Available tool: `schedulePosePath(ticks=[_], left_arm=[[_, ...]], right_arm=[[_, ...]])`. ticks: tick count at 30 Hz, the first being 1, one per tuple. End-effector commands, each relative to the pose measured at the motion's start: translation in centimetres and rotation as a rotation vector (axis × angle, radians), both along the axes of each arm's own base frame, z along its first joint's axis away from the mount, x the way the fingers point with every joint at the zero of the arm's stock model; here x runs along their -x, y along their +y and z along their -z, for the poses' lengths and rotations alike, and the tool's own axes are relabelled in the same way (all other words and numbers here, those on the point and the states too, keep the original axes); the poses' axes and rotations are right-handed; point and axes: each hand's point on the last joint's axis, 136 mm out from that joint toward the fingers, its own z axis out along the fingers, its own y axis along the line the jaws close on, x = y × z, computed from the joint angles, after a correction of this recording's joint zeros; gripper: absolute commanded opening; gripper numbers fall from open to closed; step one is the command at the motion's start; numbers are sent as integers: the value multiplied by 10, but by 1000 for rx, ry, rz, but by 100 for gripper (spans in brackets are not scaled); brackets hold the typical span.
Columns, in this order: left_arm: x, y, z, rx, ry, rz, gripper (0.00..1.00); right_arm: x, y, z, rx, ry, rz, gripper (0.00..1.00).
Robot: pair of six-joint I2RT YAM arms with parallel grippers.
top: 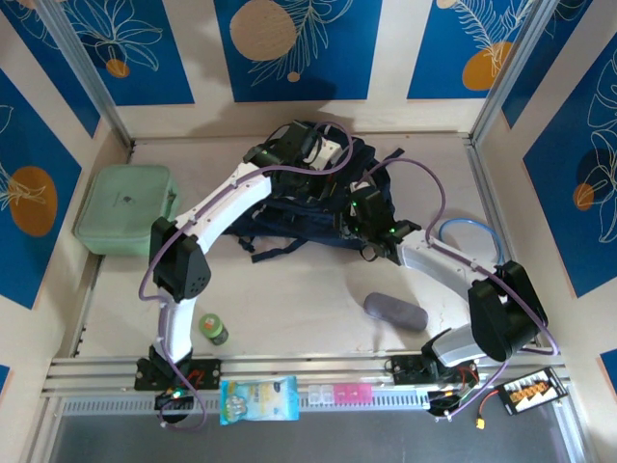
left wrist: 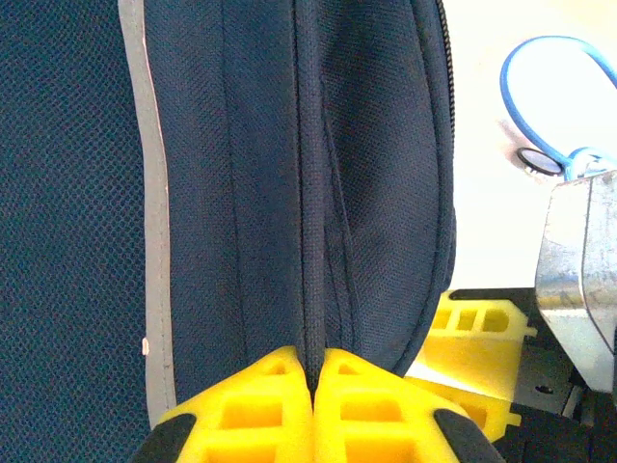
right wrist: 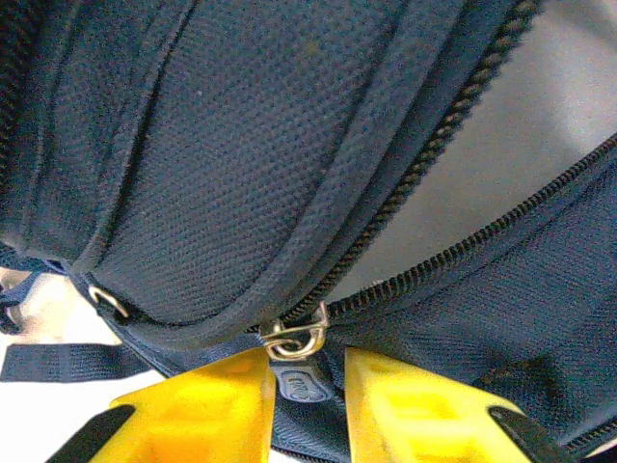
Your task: Pack the student bag
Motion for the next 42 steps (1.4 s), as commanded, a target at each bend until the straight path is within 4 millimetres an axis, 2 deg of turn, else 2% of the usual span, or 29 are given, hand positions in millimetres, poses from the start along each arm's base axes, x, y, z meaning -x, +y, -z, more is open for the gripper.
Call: schedulePosePath(ticks=[1, 6, 12, 20, 27, 37, 42], left_arm=[[0, -3, -29, 79, -30, 15, 0], [0, -3, -28, 79, -26, 15, 0], [-1, 0, -27, 72, -23, 8, 0], [-3, -1, -27, 82, -20, 6, 0], [-2, -1, -28, 88, -16, 12, 0], [-1, -1, -26, 85, -10, 14, 0], [-1, -1, -25, 85, -8, 13, 0]], right_arm=[[3, -17, 3, 52, 5, 22, 30], [0, -15, 3, 75, -6, 25, 31], [3, -29, 1, 102, -12, 103, 24], [12, -37, 0, 71, -5, 120, 24], [8, -18, 2, 74, -3, 10, 24], [6, -9, -3, 67, -17, -50, 25], [3, -5, -14, 48, -44, -62, 26]])
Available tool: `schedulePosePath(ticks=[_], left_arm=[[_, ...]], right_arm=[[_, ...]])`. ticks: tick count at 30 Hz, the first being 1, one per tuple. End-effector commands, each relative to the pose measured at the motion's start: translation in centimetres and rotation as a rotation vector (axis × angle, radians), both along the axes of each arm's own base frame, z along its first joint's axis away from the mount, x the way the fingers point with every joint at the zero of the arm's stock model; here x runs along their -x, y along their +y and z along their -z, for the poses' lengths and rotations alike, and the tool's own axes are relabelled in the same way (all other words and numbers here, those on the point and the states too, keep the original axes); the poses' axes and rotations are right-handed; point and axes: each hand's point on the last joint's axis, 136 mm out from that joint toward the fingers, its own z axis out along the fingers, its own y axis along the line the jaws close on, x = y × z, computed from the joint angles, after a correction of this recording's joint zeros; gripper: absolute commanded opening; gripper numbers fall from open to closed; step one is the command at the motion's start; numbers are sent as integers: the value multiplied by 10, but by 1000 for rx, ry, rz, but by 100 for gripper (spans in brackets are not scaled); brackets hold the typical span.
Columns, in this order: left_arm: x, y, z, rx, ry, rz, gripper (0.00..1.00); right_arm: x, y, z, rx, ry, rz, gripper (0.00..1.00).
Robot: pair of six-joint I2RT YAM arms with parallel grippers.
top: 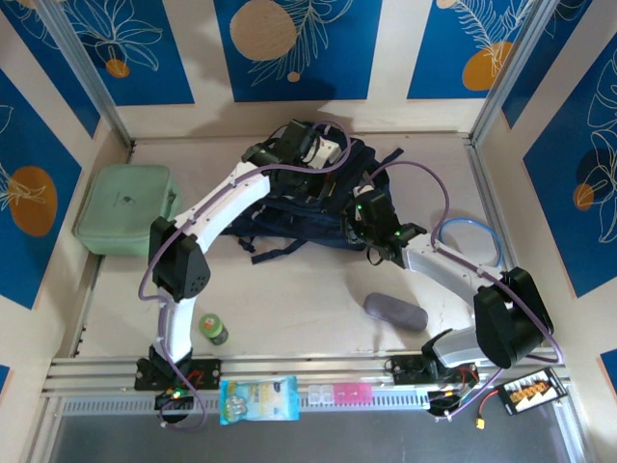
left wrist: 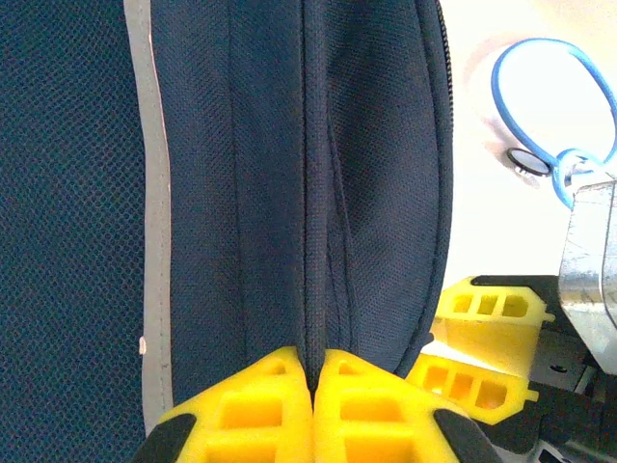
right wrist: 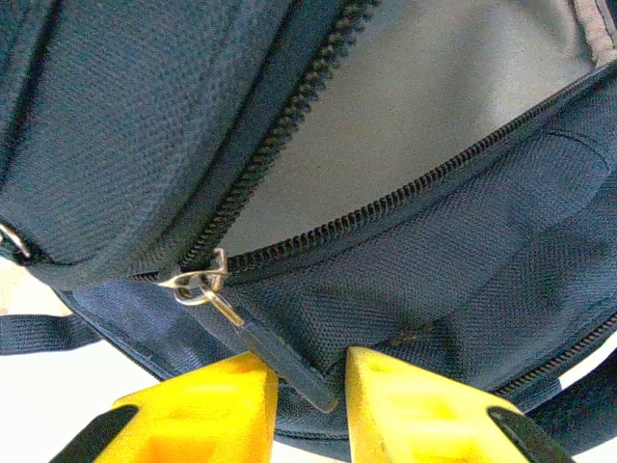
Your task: Pack the student bag
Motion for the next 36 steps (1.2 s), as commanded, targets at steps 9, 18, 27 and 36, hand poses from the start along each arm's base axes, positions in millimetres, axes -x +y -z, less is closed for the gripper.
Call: schedulePosePath(ticks=[9, 18, 27, 36], left_arm=[[-2, 0, -24, 62, -31, 11, 0], [-7, 4, -10, 17, -29, -2, 0], [-1, 3, 0, 20, 4, 8, 29], [17, 49, 13, 46, 37, -191, 59]], right_arm=[[-5, 13, -28, -58, -52, -50, 11], [10, 3, -25, -62, -36, -65, 8], [23, 23, -26, -141, -5, -203, 0], [25, 26, -14, -188, 30, -189, 0]])
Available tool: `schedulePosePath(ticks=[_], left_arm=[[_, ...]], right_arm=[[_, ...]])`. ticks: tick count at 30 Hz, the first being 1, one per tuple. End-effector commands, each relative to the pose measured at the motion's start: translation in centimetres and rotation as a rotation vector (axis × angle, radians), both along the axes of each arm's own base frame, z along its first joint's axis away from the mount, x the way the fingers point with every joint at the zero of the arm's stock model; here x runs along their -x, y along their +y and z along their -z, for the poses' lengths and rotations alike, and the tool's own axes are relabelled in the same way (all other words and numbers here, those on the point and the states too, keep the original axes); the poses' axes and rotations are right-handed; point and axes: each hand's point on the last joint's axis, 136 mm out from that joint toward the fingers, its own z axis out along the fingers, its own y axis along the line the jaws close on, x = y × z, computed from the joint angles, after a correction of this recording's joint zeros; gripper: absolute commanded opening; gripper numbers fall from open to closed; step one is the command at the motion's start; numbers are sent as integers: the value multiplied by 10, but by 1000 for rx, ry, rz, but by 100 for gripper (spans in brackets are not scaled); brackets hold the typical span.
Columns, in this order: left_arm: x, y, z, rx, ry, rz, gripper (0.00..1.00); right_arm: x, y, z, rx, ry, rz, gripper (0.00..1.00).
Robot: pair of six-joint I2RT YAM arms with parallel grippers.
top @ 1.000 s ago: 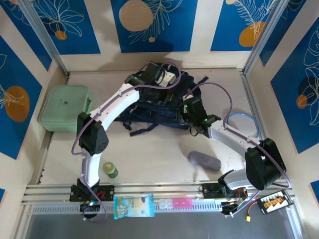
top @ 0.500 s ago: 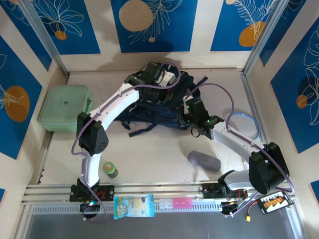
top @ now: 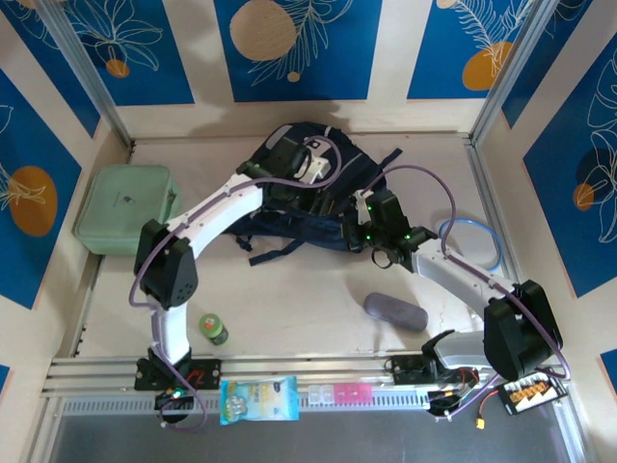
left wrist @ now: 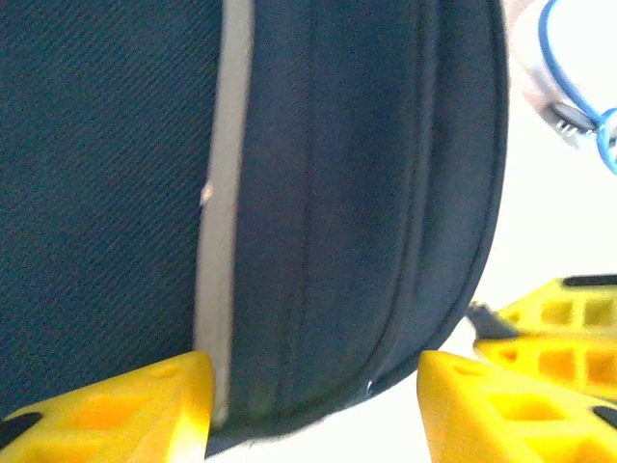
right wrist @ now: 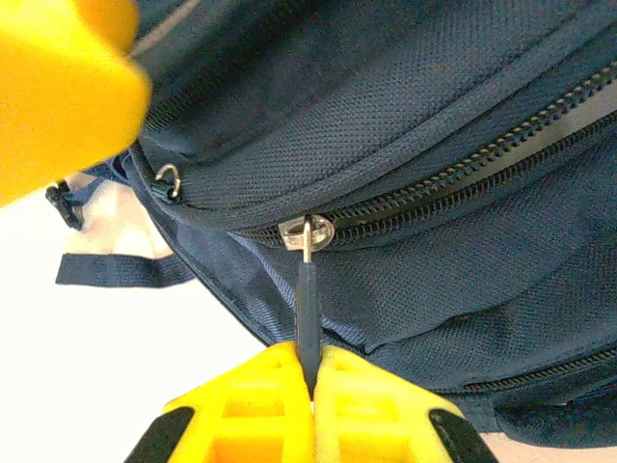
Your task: Pack the student bag
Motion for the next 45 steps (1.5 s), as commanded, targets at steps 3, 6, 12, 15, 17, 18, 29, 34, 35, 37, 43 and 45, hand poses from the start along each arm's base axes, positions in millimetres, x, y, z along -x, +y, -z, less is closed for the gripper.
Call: schedulePosePath(ticks=[3, 6, 12, 15, 17, 18, 29, 34, 35, 37, 43, 45], left_arm=[[9, 36, -22, 163, 25, -271, 64], [22, 48, -19, 322, 89, -411, 67], [40, 53, 0, 643, 260, -601, 65], [44, 57, 18, 714, 327, -675, 54], [43, 67, 31, 739, 351, -754, 45], [42, 72, 36, 749, 355, -787, 43], [26, 104, 37, 935, 302, -928, 45], [26, 122, 32, 935, 256, -977, 45], [25, 124, 32, 927, 255, -984, 45], [23, 124, 31, 916, 260, -976, 45], [14, 116, 37, 909, 288, -971, 32], [11, 117, 41, 915, 291, -988, 29]], right_arm=[[4, 20, -6, -90, -1, -58, 0], [7, 31, -3, -98, 9, -87, 0], [11, 64, -2, -119, 21, -171, 0], [12, 82, -4, -132, 20, -212, 0], [13, 94, -5, -143, 21, -232, 0], [13, 98, -5, -146, 22, -238, 0], [16, 115, -5, -154, 23, -273, 0], [15, 115, -3, -151, 27, -266, 0], [16, 116, -3, -152, 28, -268, 0], [15, 117, -3, -151, 27, -269, 0], [16, 119, -4, -152, 28, -275, 0], [16, 120, -5, -153, 27, -276, 0]])
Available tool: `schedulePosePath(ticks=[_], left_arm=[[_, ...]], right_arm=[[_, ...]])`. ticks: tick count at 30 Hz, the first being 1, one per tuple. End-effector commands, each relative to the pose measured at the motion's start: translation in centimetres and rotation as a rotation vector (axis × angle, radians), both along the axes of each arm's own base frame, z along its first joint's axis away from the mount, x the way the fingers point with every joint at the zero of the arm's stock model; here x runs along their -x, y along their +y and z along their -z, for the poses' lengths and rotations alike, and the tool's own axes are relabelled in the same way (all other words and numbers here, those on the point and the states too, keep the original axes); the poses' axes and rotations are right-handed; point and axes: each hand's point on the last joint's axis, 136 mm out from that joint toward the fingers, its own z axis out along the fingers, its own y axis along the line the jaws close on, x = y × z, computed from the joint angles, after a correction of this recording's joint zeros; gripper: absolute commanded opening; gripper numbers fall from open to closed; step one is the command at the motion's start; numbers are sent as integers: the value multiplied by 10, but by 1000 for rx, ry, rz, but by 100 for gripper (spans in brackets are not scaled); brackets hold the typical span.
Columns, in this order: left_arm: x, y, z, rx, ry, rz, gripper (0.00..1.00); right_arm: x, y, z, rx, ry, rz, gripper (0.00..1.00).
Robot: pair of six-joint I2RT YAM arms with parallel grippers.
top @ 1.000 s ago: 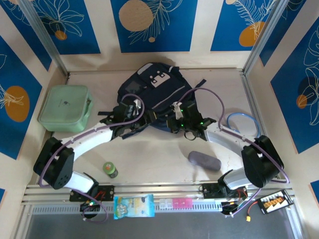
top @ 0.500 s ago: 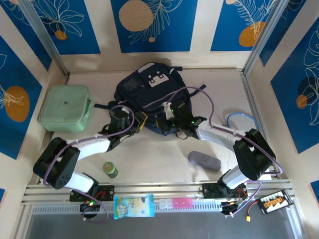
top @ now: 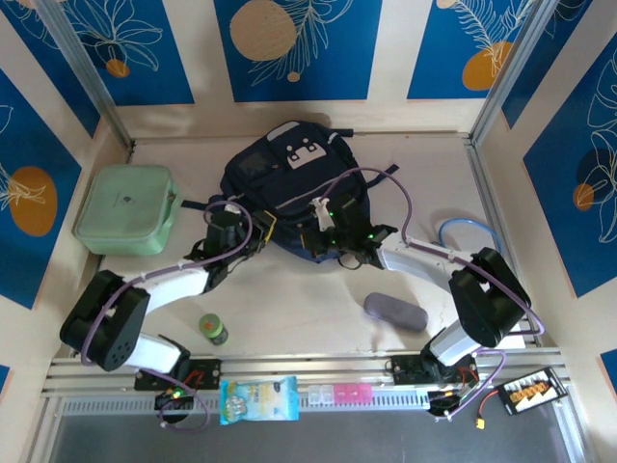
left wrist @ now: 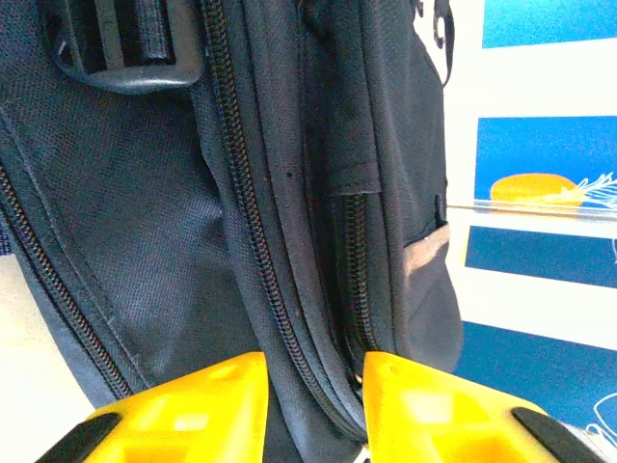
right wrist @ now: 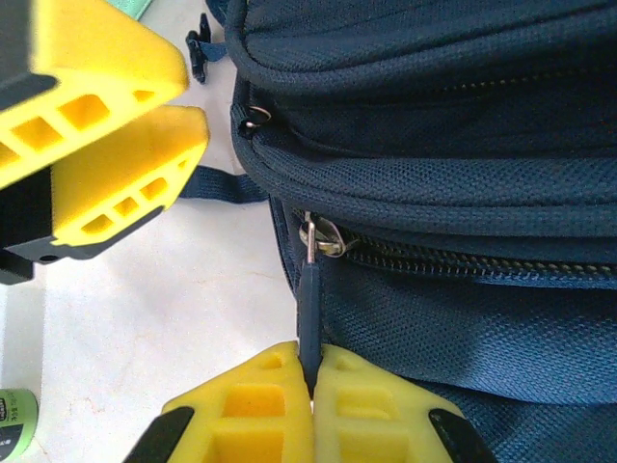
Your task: Pack the student bag
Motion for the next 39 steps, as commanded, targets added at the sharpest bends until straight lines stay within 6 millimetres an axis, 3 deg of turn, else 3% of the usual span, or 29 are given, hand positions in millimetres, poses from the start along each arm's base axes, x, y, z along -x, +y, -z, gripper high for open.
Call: schedulePosePath(ticks=[1, 16, 18, 21, 24, 35, 39], left_arm=[[-14, 1, -6, 23, -26, -24, 29], [-35, -13, -7, 58, -69, 7, 33], [-35, -14, -4, 52, -61, 12, 29], [-37, -13, -2, 50, -62, 9, 15], [-37, -8, -1, 34, -55, 1, 0], [-37, 10, -2, -54, -61, -9, 0], [-36, 10, -2, -59, -63, 1, 0]], right_arm=[[-2, 16, -20, -57, -29, -34, 0], [2, 14, -19, -42, -29, -36, 0], [2, 13, -18, -36, -28, -33, 0], [-1, 9, -17, -14, -33, -7, 0], [-6, -4, -14, 33, -39, 63, 0], [-23, -79, 2, 192, 12, 417, 0], [-28, -96, 9, 186, 58, 478, 0]])
